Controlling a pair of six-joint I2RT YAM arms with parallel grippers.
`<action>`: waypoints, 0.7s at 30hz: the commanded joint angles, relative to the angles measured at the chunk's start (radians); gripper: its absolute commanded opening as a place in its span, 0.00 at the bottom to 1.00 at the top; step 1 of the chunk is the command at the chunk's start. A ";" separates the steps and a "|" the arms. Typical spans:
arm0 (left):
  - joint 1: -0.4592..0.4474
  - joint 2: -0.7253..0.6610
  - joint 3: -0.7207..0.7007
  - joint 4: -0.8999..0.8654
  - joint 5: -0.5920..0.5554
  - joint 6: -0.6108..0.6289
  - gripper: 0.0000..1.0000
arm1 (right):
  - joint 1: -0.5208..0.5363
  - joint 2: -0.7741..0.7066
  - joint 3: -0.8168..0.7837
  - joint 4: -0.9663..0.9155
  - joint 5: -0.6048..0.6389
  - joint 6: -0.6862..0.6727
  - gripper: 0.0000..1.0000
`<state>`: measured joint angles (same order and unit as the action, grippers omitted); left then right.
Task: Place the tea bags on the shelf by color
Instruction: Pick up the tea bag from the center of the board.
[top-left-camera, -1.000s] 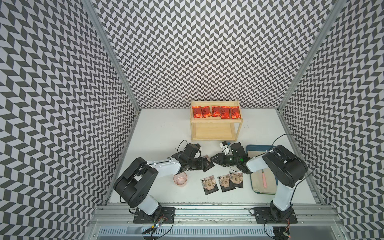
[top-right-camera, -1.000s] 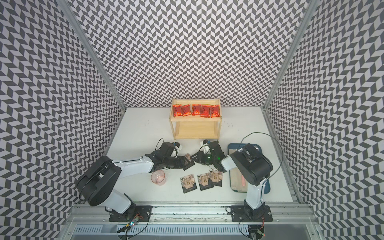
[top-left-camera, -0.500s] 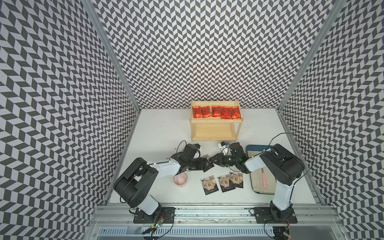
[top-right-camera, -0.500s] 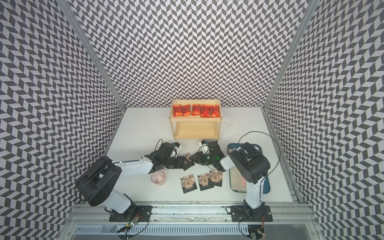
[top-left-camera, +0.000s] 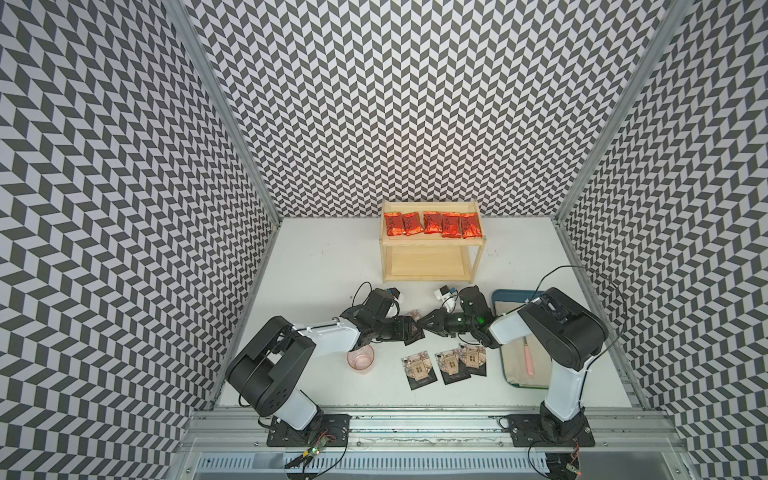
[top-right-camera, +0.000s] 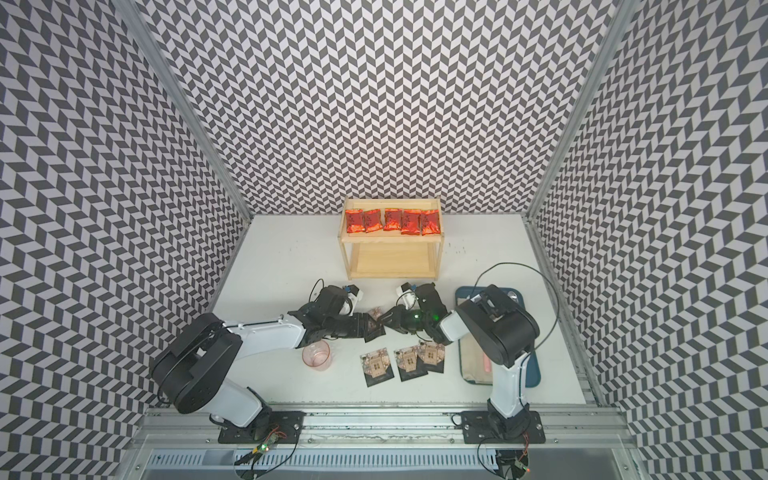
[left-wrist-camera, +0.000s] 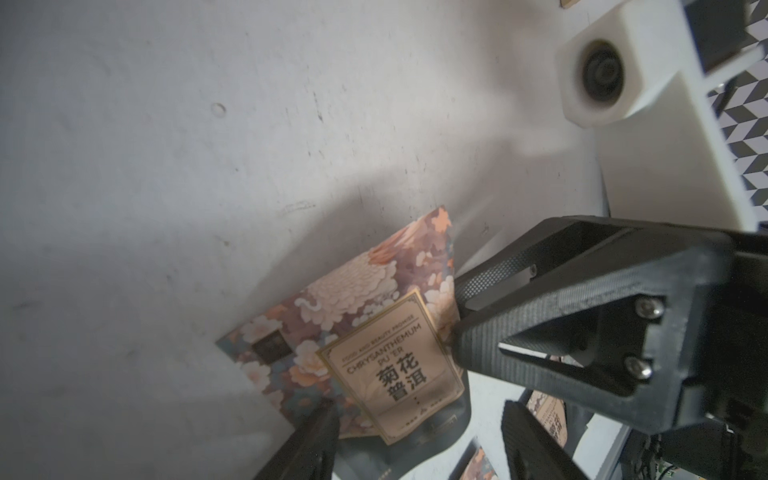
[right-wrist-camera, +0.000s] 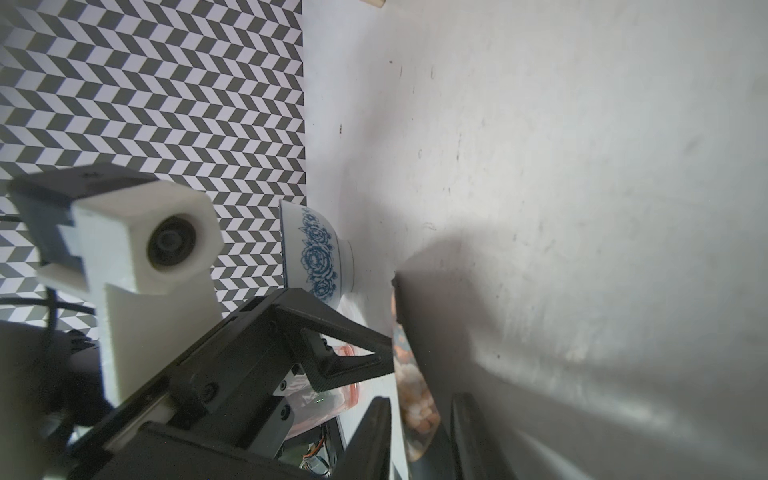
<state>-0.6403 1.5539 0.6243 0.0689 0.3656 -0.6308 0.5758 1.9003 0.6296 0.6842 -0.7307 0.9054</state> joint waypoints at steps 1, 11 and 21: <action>0.008 0.008 -0.041 -0.090 -0.013 -0.009 0.68 | 0.006 -0.002 0.007 0.029 -0.010 -0.039 0.31; 0.010 0.009 -0.044 -0.085 -0.009 -0.009 0.68 | 0.008 0.059 0.044 0.037 -0.049 -0.084 0.34; 0.010 0.011 -0.041 -0.086 -0.006 -0.011 0.68 | 0.015 0.024 -0.005 0.092 -0.060 -0.066 0.26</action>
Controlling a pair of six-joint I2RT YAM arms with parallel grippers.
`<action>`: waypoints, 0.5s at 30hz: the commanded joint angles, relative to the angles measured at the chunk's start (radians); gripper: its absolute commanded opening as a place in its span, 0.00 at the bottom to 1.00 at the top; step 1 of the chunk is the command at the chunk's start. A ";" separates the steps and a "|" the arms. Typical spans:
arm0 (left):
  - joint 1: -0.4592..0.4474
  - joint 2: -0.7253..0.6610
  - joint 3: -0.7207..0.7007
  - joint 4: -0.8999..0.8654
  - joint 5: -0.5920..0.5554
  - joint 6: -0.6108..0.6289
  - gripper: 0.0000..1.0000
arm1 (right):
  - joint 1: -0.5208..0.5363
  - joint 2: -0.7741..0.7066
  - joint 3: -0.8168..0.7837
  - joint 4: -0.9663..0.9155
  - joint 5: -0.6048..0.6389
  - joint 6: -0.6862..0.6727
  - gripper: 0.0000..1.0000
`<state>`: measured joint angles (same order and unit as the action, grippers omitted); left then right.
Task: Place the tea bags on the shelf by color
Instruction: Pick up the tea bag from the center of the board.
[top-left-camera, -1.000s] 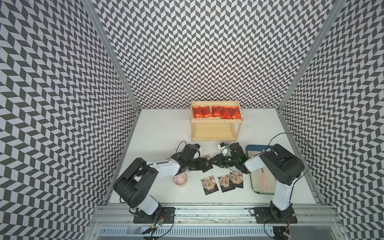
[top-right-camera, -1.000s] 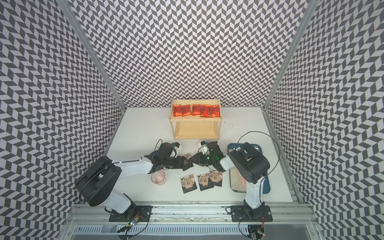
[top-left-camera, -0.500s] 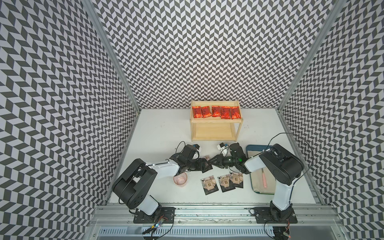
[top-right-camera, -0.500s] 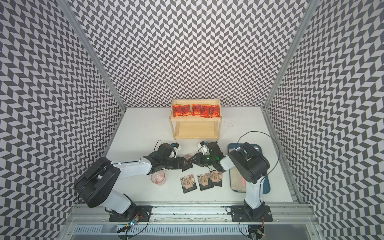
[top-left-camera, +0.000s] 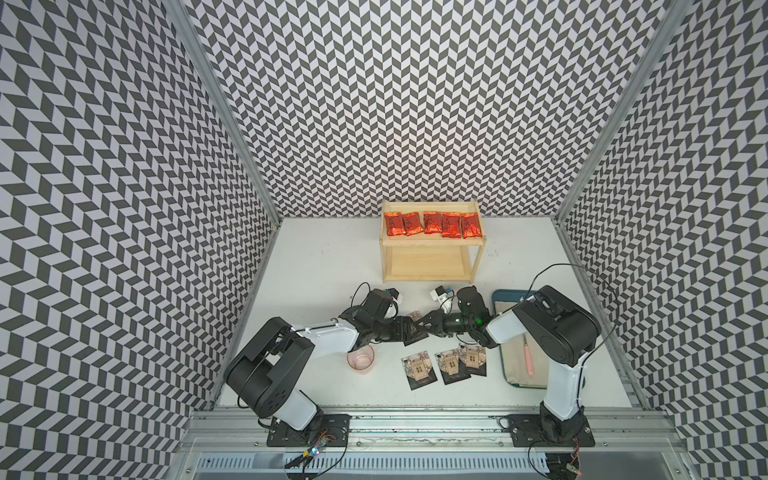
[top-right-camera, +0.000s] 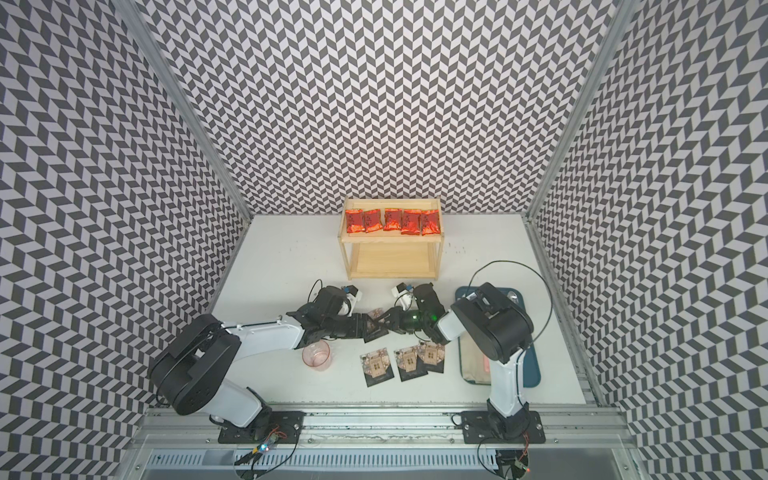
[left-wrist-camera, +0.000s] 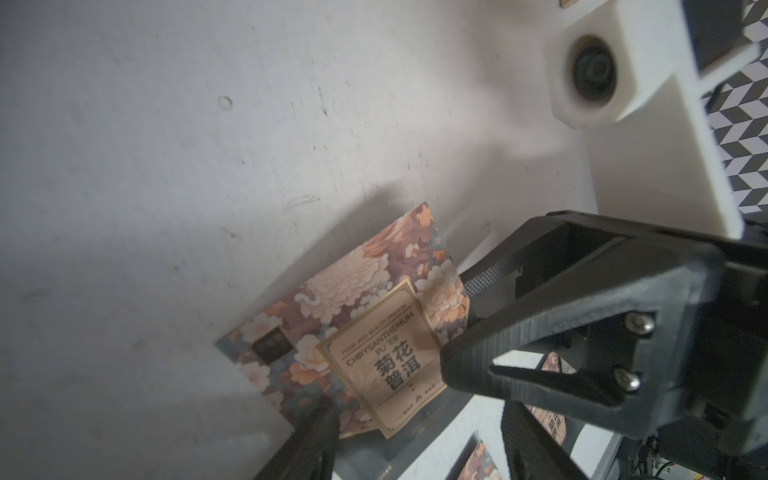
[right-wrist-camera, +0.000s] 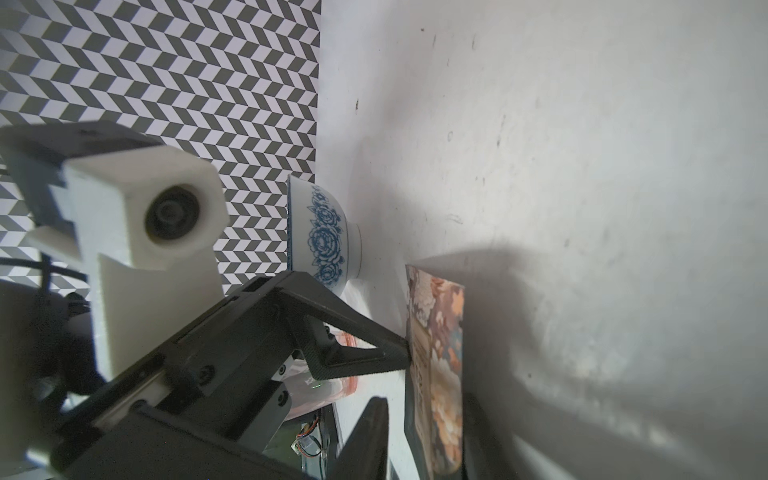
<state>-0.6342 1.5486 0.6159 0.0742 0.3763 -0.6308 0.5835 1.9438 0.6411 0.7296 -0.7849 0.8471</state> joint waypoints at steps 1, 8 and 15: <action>0.003 0.014 -0.030 -0.093 -0.016 -0.011 0.68 | 0.008 -0.024 -0.020 0.040 0.000 -0.009 0.23; 0.022 -0.085 0.065 -0.196 -0.004 -0.005 0.69 | -0.014 -0.117 -0.054 0.053 0.009 -0.006 0.00; 0.185 -0.300 0.128 -0.219 0.176 -0.020 0.77 | -0.109 -0.426 -0.113 -0.065 -0.067 -0.104 0.00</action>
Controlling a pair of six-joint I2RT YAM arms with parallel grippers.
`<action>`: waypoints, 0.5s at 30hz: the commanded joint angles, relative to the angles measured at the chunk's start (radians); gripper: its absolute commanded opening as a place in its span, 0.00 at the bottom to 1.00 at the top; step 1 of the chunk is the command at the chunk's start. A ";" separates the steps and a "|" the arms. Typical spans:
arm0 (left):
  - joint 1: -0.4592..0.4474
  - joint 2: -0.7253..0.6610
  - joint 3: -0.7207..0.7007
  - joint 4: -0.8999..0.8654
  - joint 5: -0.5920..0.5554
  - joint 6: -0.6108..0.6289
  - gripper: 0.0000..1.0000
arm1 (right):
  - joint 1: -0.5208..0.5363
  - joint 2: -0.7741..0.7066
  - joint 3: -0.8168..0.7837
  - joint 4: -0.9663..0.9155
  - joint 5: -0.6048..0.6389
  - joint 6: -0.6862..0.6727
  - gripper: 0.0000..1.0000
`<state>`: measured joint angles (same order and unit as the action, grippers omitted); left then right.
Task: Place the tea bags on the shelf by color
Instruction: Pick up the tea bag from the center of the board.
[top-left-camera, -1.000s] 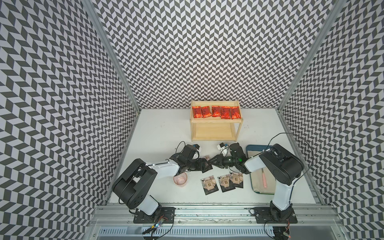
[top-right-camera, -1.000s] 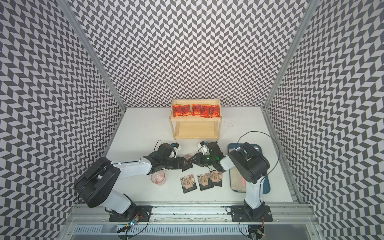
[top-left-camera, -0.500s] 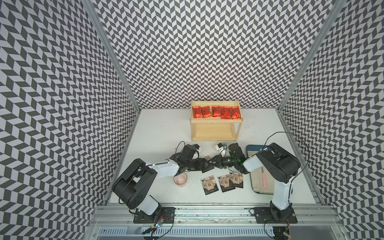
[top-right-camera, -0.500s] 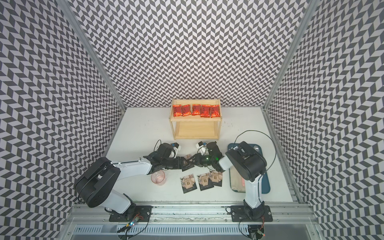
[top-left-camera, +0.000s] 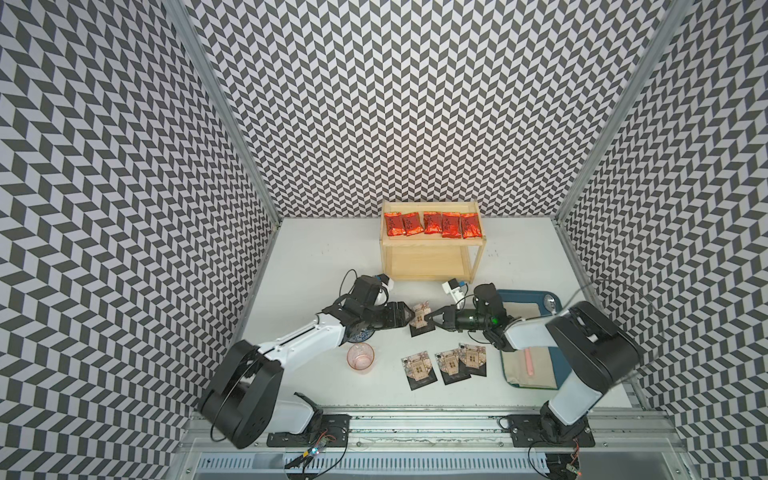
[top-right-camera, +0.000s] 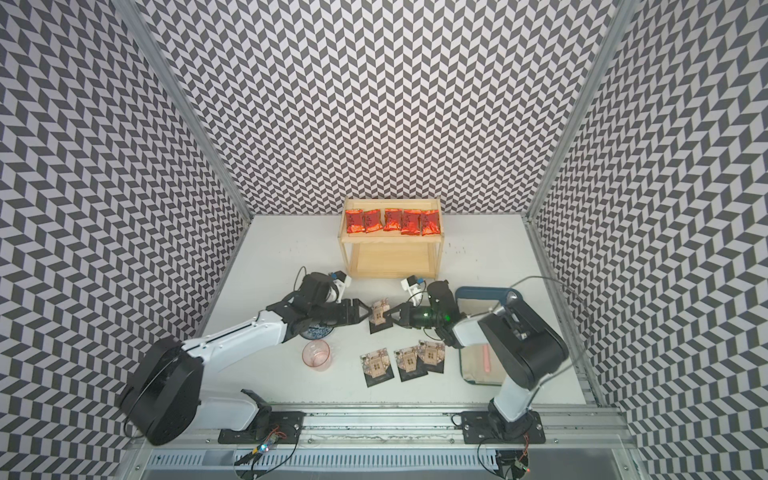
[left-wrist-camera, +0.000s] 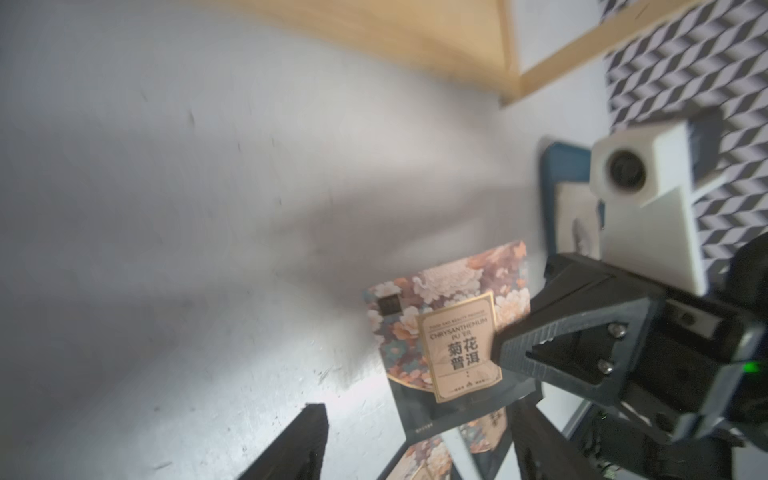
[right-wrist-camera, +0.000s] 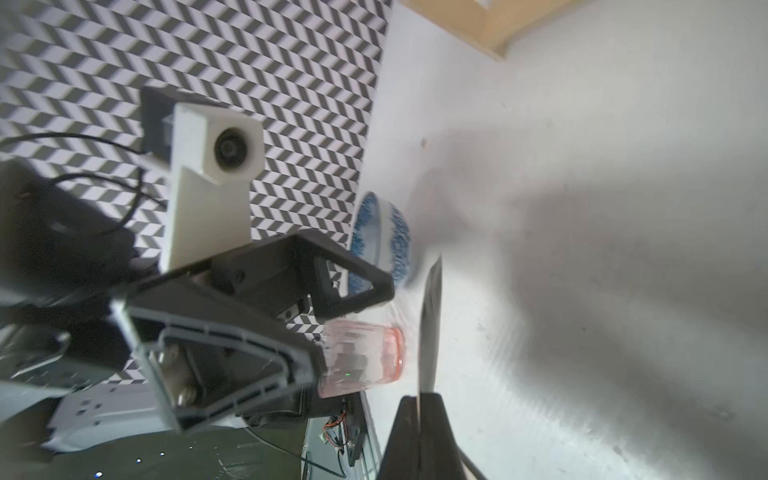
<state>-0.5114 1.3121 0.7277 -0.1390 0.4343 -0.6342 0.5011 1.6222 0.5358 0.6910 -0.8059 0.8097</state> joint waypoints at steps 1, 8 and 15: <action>0.086 -0.084 0.002 0.035 0.175 -0.030 0.78 | -0.028 -0.137 -0.008 -0.040 -0.064 -0.075 0.00; 0.107 -0.149 -0.078 0.354 0.426 -0.161 0.83 | -0.010 -0.232 -0.006 0.028 -0.173 -0.004 0.00; 0.067 -0.148 -0.099 0.386 0.430 -0.164 0.74 | 0.042 -0.202 0.038 0.073 -0.190 0.037 0.00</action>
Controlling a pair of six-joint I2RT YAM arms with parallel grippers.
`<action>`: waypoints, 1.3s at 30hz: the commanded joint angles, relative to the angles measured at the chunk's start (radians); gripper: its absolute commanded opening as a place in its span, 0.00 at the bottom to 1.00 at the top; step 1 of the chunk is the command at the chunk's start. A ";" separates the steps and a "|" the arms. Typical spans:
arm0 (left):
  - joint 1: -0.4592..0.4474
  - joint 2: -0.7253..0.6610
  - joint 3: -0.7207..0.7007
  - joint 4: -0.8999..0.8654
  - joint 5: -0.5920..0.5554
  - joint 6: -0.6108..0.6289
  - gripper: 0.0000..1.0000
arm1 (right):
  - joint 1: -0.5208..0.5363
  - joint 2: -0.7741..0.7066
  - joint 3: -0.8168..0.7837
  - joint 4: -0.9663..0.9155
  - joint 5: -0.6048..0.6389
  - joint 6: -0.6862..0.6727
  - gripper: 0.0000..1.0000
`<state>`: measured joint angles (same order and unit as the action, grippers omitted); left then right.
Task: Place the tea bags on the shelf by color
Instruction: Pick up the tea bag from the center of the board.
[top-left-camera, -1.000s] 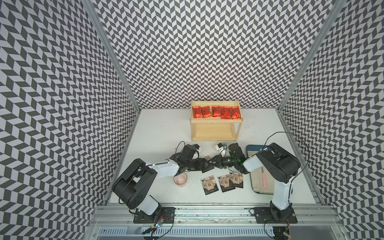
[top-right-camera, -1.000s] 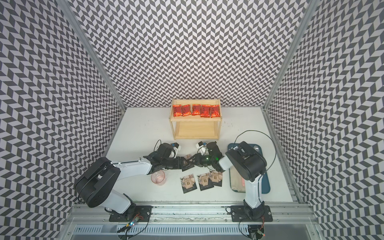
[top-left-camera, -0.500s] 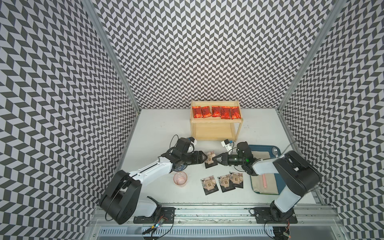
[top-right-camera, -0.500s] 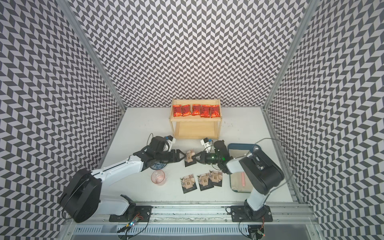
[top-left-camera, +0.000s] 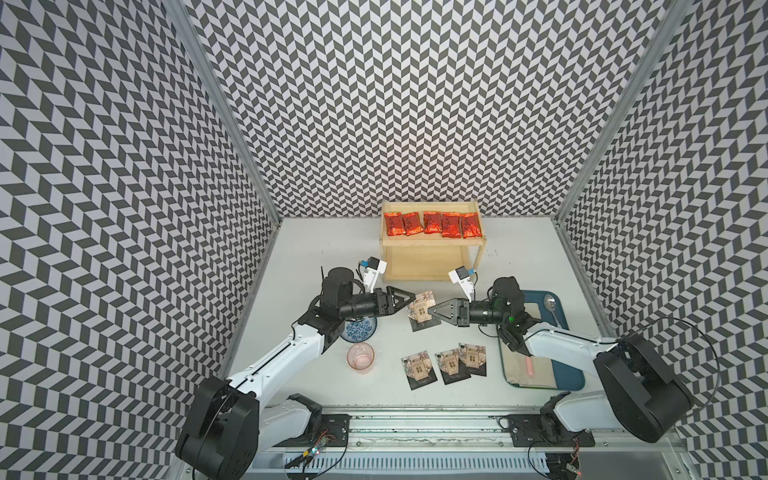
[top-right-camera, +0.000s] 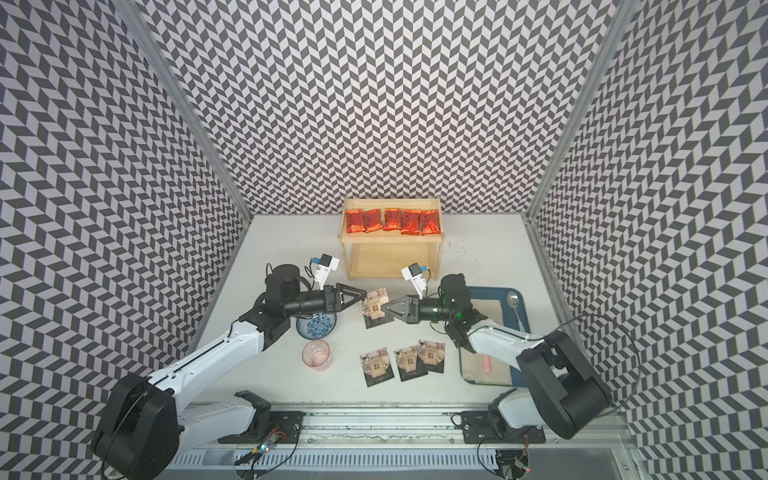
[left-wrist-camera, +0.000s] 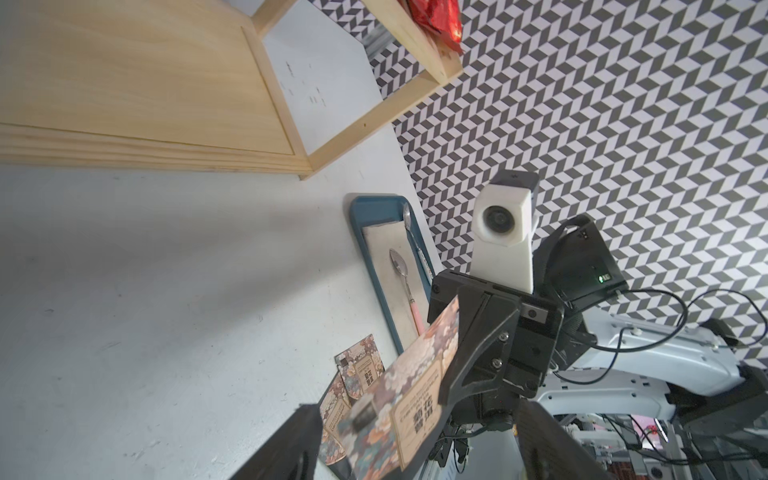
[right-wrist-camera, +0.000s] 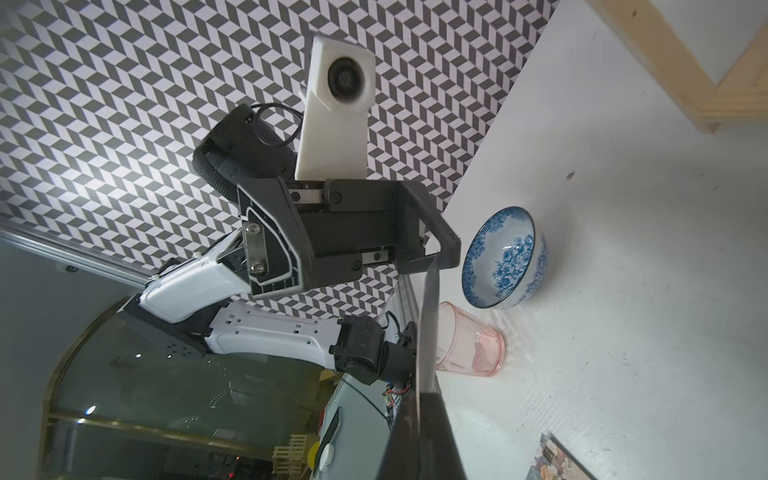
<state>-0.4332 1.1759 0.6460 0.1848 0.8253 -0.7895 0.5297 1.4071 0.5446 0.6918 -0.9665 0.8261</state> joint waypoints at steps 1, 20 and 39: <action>-0.012 -0.015 -0.020 0.061 0.038 -0.007 0.73 | 0.013 0.018 0.034 0.072 -0.029 0.021 0.00; -0.001 -0.033 0.007 -0.076 -0.045 0.081 0.05 | 0.011 0.038 0.062 -0.027 0.000 -0.015 0.23; -0.005 -0.015 -0.011 0.378 -0.048 -0.264 0.00 | 0.157 -0.123 -0.230 0.656 0.591 0.523 0.61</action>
<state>-0.4324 1.1576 0.6212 0.4801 0.7719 -1.0103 0.6704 1.2648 0.2661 1.2095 -0.4400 1.3334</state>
